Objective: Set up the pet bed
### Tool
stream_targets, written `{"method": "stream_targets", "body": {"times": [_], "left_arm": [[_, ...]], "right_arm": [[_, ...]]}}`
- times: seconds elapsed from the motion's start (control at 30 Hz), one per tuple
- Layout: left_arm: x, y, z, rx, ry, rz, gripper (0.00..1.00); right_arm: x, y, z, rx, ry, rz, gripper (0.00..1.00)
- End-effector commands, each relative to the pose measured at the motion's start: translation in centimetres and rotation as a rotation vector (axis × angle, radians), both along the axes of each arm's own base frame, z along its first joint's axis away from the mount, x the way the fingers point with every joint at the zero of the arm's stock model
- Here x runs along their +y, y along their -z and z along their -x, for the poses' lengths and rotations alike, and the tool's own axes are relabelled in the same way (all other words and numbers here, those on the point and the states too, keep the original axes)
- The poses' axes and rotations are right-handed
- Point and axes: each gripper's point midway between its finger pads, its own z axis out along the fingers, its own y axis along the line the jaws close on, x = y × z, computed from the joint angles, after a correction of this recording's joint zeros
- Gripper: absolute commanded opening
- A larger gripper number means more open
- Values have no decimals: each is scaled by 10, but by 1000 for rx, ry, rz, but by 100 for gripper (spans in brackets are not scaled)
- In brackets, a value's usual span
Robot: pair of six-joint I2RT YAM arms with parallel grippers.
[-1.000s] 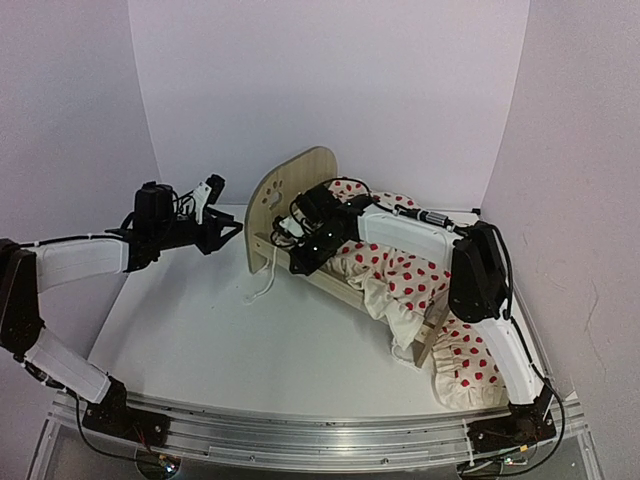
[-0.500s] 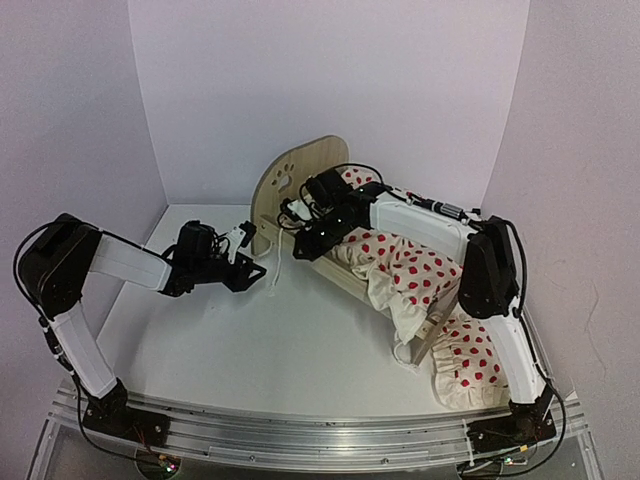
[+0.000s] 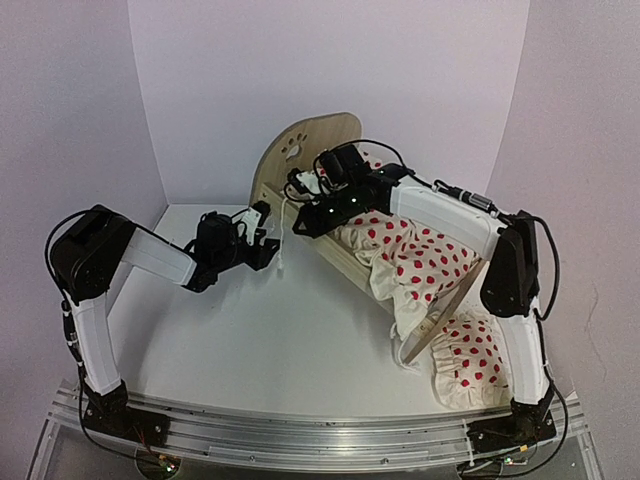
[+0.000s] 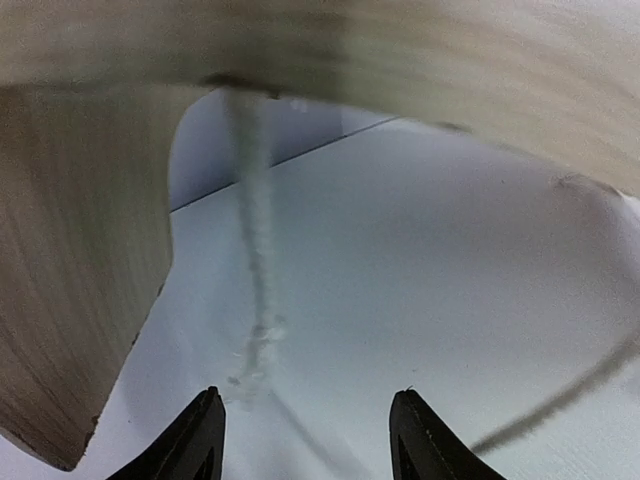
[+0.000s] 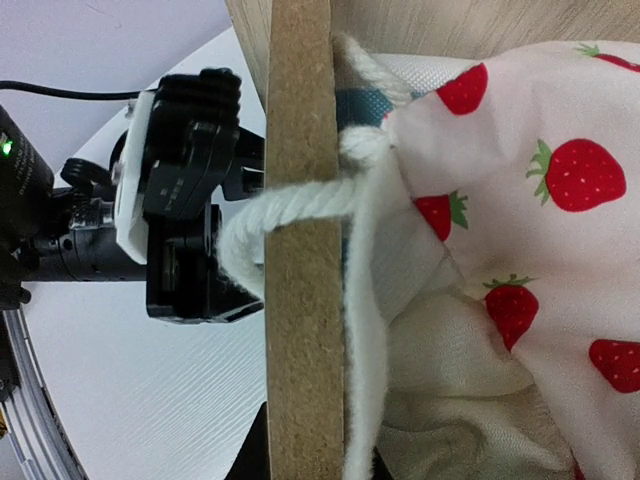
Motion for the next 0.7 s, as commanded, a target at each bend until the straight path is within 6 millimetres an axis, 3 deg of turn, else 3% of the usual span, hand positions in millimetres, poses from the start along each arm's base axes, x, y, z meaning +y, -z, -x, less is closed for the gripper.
{"method": "stream_targets", "body": {"times": [0.0, 0.1, 0.23, 0.3, 0.43, 0.53, 0.67], "left_arm": [[14, -22, -20, 64, -123, 160, 57], [12, -24, -17, 6, -97, 140, 62], [-9, -29, -3, -95, 69, 97, 66], [-9, -28, -12, -109, 44, 91, 67], [-15, -36, -18, -137, 58, 112, 63], [-15, -39, -24, -125, 33, 136, 51], [-11, -46, -29, -151, 4, 137, 42]], "right_arm": [[5, -234, 9, -455, -41, -486, 0], [3, -238, 11, -488, -56, -478, 0], [3, -237, 12, -484, -58, -477, 0], [3, -236, 12, -480, -59, -480, 0], [3, -237, 15, -477, -68, -487, 0], [3, -238, 16, -479, -70, -490, 0], [2, -237, 18, -472, -75, -491, 0]]}}
